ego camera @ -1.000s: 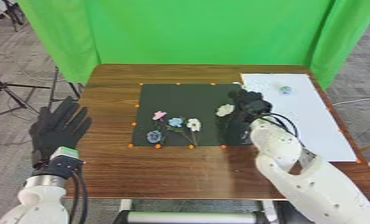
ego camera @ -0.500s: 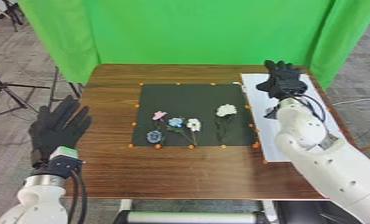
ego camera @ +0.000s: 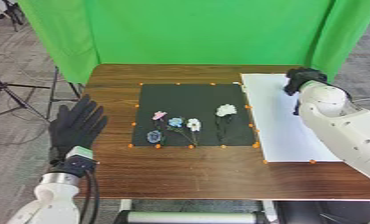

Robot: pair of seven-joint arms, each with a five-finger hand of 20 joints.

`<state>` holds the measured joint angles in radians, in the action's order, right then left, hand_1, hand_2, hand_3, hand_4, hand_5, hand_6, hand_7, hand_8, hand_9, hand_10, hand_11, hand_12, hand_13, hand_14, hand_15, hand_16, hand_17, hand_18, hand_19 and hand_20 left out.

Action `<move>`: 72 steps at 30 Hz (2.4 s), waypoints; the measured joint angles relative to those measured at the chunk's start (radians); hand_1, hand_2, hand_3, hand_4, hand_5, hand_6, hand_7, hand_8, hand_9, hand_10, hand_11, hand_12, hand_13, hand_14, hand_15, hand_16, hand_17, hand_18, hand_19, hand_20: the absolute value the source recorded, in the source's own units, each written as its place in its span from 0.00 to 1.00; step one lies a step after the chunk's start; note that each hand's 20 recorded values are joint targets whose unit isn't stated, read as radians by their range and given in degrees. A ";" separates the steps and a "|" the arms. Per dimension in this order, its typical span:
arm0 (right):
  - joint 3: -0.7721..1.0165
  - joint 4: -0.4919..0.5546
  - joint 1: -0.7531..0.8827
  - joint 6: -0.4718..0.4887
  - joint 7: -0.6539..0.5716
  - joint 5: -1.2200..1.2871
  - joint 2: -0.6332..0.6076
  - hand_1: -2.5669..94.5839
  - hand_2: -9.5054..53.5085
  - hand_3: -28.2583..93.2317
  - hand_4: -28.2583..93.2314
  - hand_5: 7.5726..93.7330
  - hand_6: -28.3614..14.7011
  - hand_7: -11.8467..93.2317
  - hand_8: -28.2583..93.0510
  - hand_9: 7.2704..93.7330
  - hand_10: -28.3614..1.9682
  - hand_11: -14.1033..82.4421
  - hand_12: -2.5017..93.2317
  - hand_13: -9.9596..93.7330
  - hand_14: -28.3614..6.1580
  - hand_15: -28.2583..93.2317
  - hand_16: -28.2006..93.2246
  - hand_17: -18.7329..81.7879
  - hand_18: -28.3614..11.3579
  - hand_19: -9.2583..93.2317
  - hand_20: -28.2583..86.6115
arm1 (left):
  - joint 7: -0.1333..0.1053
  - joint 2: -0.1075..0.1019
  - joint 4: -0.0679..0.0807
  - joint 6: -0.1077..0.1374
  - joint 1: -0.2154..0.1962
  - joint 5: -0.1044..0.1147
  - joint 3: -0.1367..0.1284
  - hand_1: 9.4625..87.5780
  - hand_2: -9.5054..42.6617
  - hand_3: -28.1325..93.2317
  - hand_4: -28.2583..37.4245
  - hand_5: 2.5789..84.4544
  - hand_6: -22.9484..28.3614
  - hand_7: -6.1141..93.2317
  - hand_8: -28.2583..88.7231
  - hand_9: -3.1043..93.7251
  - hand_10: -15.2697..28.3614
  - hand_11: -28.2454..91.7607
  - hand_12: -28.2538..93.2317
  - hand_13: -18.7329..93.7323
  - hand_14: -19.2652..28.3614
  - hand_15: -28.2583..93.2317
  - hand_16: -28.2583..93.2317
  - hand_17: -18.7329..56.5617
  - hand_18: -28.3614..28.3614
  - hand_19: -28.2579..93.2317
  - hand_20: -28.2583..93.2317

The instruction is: Arrange flowers

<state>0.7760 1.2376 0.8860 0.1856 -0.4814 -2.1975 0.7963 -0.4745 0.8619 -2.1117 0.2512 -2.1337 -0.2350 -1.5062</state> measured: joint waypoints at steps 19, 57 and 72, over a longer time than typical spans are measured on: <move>0.011 -0.029 0.058 -0.128 0.086 0.072 0.015 0.68 0.00 0.75 0.00 0.70 0.72 0.48 0.19 0.88 0.72 0.30 0.50 0.82 0.76 0.54 0.57 0.66 0.40 0.82 0.46 | 0.024 0.014 0.004 0.002 0.018 0.007 0.009 0.24 0.39 0.81 0.00 0.43 0.59 0.21 0.16 0.32 0.65 0.47 0.31 0.31 0.69 0.55 0.17 0.16 0.73 0.50 0.32; 0.148 0.563 0.532 -0.243 0.062 -0.143 -0.005 0.55 0.00 0.79 0.00 0.68 0.65 0.39 0.19 0.78 0.60 0.36 0.38 0.76 0.59 0.67 0.49 0.57 0.22 0.88 0.53 | 0.056 0.021 -0.001 0.008 -0.022 0.015 -0.087 0.23 0.46 0.76 0.00 0.45 0.55 0.21 0.16 0.32 0.65 0.46 0.32 0.31 0.70 0.56 0.16 0.17 0.72 0.50 0.31; 0.275 0.701 0.615 -0.122 0.052 -0.092 -0.006 0.41 0.00 0.83 0.00 0.52 0.57 0.28 0.12 0.60 0.43 0.36 0.22 0.68 0.47 0.72 0.42 0.53 0.17 0.90 0.55 | 0.123 0.057 -0.003 -0.010 -0.054 0.008 -0.141 0.22 0.44 0.75 0.00 0.45 0.55 0.19 0.16 0.30 0.64 0.45 0.32 0.30 0.69 0.54 0.17 0.16 0.72 0.50 0.31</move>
<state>1.0509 1.9389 1.5010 0.0631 -0.4291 -2.2897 0.7904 -0.3514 0.9184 -2.1150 0.2414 -2.1873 -0.2267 -1.6475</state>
